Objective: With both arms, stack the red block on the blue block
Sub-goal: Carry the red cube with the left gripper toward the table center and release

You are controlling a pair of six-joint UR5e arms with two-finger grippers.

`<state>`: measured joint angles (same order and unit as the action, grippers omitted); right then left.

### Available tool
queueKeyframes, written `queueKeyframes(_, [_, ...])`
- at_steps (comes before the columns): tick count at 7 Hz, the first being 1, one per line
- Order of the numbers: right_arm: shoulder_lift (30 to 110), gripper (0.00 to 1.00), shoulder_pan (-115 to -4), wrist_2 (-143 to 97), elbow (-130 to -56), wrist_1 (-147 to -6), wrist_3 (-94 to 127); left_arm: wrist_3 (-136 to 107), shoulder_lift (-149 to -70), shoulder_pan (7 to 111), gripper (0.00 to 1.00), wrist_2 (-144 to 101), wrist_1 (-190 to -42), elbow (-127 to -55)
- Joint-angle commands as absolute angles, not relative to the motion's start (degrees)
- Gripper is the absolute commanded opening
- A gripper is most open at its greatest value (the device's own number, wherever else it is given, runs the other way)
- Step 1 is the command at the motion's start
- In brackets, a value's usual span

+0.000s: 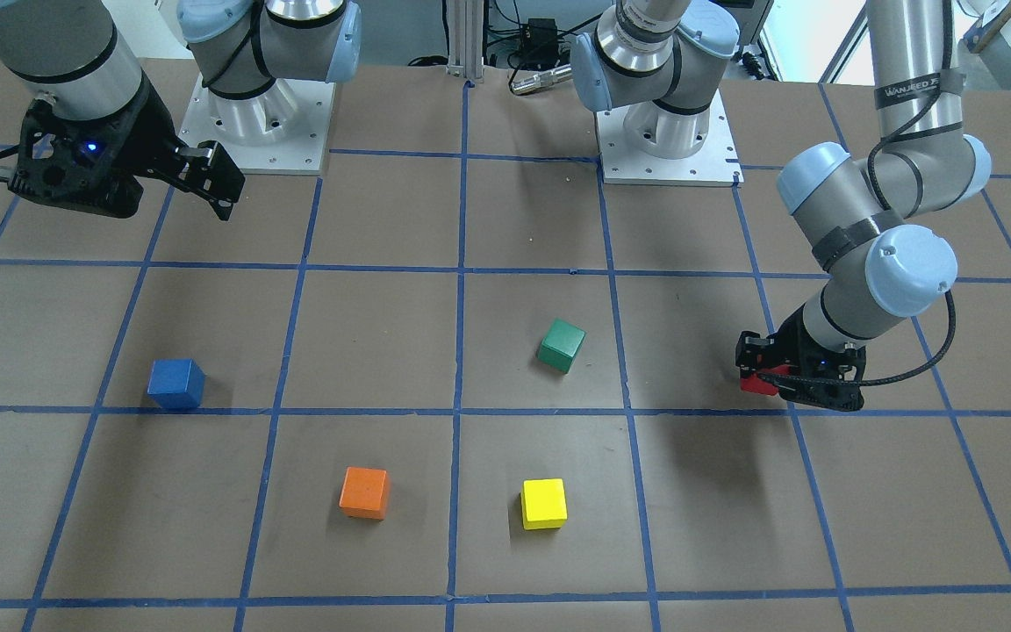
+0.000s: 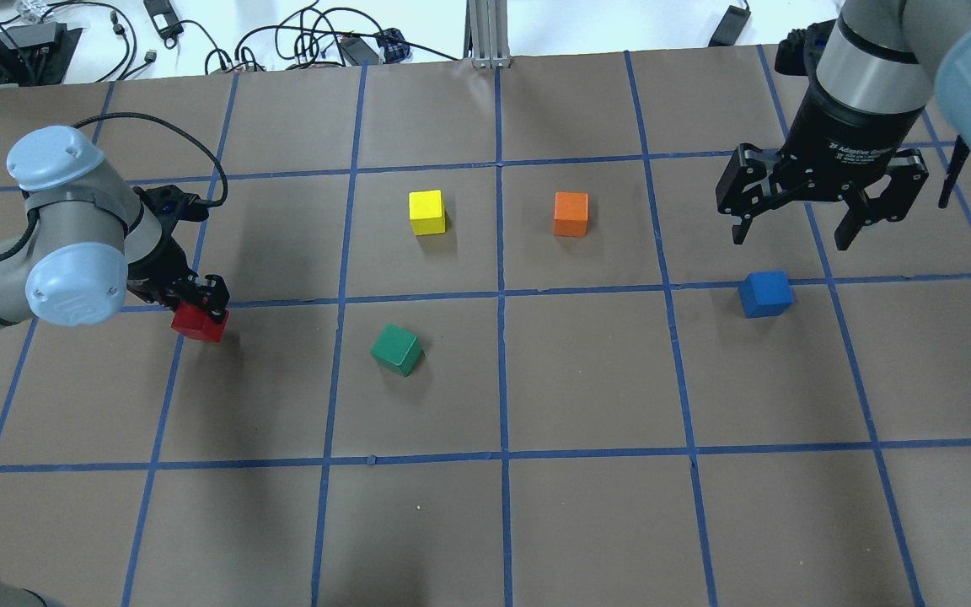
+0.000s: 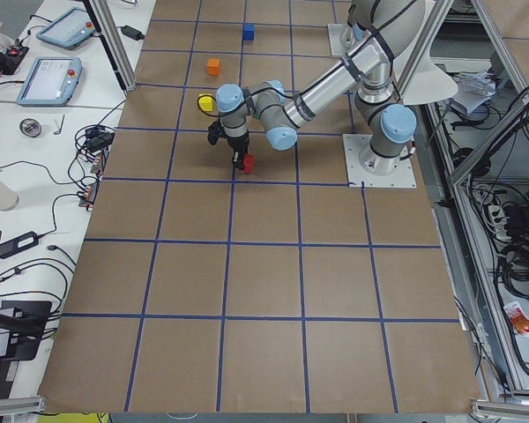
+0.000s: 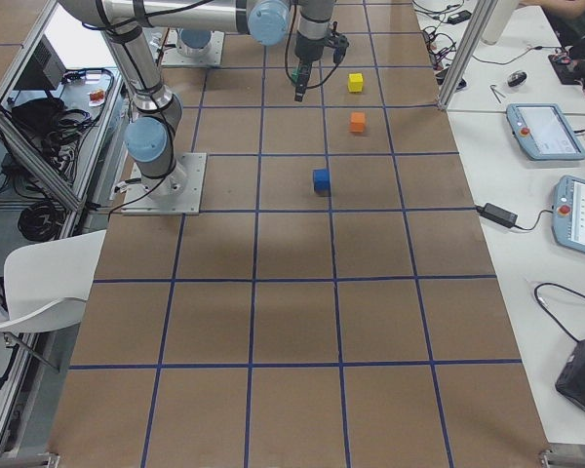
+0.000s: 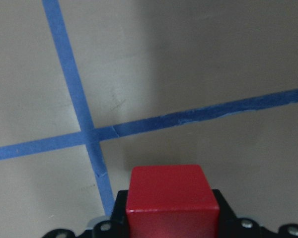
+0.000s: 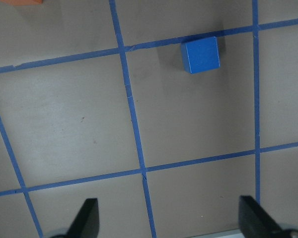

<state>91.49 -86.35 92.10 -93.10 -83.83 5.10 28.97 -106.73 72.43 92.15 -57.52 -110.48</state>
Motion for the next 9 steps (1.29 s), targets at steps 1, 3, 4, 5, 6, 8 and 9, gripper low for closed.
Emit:
queueKeyframes(1, [91.58, 1.00, -86.31, 92.11, -93.77, -83.93, 5.10, 24.63, -105.82, 80.55, 0.10, 92.72, -64.40, -101.83])
queueKeyframes(3, [91.58, 1.00, -86.31, 92.11, -94.22, -83.94, 5.10, 7.99, -107.40, 90.56, 0.11, 92.02, -66.62, -96.00])
queueKeyframes(4, [91.58, 1.00, -86.40, 92.20, -94.22, -83.94, 5.10, -0.09, -108.01, 95.75, 0.11, 91.59, -66.36, -95.80])
queueKeyframes(5, [91.58, 1.00, -86.40, 92.11, -94.22, -83.94, 5.10, -4.26, -108.97, 101.02, 0.11, 88.36, -65.14, -95.71])
queueKeyframes(6, [91.58, 1.00, -86.31, 92.11, -94.22, -83.94, 5.10, -10.05, -110.72, 103.95, 0.11, 85.63, -60.86, -95.80])
queueKeyframes(8, [91.58, 1.00, -86.40, 92.20, -94.22, -83.94, 5.10, -16.16, -114.33, 107.90, 0.11, 83.15, -58.20, -95.63])
queueKeyframes(9, [91.58, 1.00, -86.31, 92.20, -94.22, -83.94, 5.10, -18.70, -115.82, 109.93, 0.12, 83.41, -54.27, -95.63])
